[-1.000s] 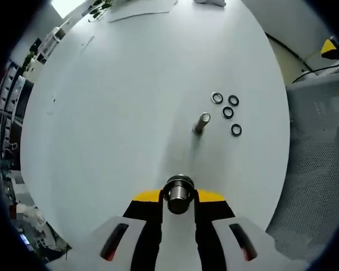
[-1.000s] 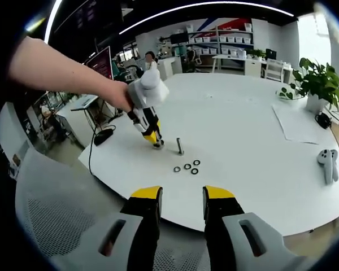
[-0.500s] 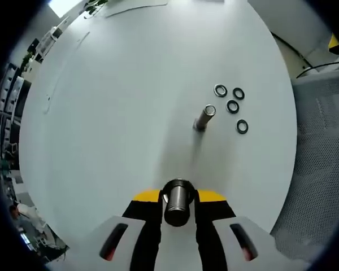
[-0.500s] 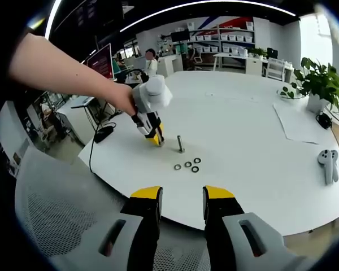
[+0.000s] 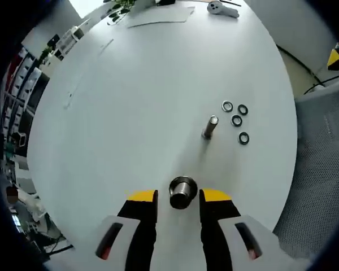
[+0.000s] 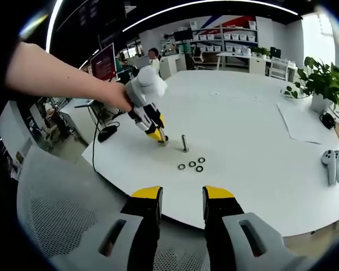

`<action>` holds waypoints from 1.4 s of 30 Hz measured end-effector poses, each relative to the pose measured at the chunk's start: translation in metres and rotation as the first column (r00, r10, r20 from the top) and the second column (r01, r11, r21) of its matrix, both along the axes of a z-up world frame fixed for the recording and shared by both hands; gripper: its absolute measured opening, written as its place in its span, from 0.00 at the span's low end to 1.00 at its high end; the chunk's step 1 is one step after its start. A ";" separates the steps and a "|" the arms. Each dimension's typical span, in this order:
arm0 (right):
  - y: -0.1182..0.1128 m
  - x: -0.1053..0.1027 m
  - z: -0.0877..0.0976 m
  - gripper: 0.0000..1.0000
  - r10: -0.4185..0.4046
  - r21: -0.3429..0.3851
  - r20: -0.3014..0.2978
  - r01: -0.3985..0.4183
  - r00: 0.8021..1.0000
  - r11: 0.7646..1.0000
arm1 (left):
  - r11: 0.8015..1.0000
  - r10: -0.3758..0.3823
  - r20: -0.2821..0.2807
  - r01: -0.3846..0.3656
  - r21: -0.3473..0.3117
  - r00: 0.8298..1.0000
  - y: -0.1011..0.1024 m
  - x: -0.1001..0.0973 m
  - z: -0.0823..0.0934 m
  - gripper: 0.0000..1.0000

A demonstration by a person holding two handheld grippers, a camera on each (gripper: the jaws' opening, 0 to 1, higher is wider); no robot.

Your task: Place the washer onto the threaded stud by aligning its center hole with the stud, sliding it down to the base, and recovering from edge contact or off-axis alignment until the washer reaches the visible bottom stop.

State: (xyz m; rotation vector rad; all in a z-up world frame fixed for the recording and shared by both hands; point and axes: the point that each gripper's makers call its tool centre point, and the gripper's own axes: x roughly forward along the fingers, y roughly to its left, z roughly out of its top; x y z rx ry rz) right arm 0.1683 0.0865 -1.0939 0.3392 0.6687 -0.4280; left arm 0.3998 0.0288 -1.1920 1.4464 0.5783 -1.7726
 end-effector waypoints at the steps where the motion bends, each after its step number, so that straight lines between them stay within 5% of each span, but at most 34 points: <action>1: 0.002 0.000 0.001 0.31 0.007 0.000 -0.002 -0.007 1.000 1.000 | 1.000 0.009 -0.004 -0.009 -0.005 1.000 0.001 0.002 0.002 0.30; 8: 0.003 0.003 0.000 0.31 0.030 0.005 0.002 -0.030 1.000 1.000 | 0.990 0.090 -0.071 -0.097 -0.103 0.993 0.014 0.000 0.034 0.29; 13: 0.005 0.006 0.002 0.31 0.043 0.004 0.017 -0.043 0.999 0.999 | 0.960 0.163 -0.155 -0.193 -0.205 0.975 0.027 -0.005 0.059 0.31; 17: 0.004 0.006 0.004 0.31 0.038 0.001 0.027 -0.038 0.999 0.999 | 0.949 0.196 -0.170 -0.230 -0.217 0.966 0.047 0.001 0.063 0.31; 29: 0.008 0.008 0.003 0.32 0.057 -0.003 0.029 -0.057 0.998 0.998 | 0.893 0.258 -0.279 -0.339 -0.296 0.925 0.096 -0.022 0.091 0.33; 32: 0.010 0.008 0.003 0.32 0.069 -0.001 0.020 -0.069 0.997 0.998 | 0.857 0.295 -0.347 -0.407 -0.317 0.890 0.105 -0.028 0.105 0.34; 37: 0.010 0.007 0.002 0.32 0.068 0.009 0.010 -0.068 0.998 0.998 | 0.834 0.314 -0.363 -0.438 -0.336 0.877 0.122 -0.020 0.111 0.34; 42: 0.010 0.007 -0.002 0.32 0.076 0.009 0.002 -0.076 0.997 0.997 | 0.788 0.358 -0.405 -0.505 -0.353 0.841 0.142 -0.014 0.121 0.35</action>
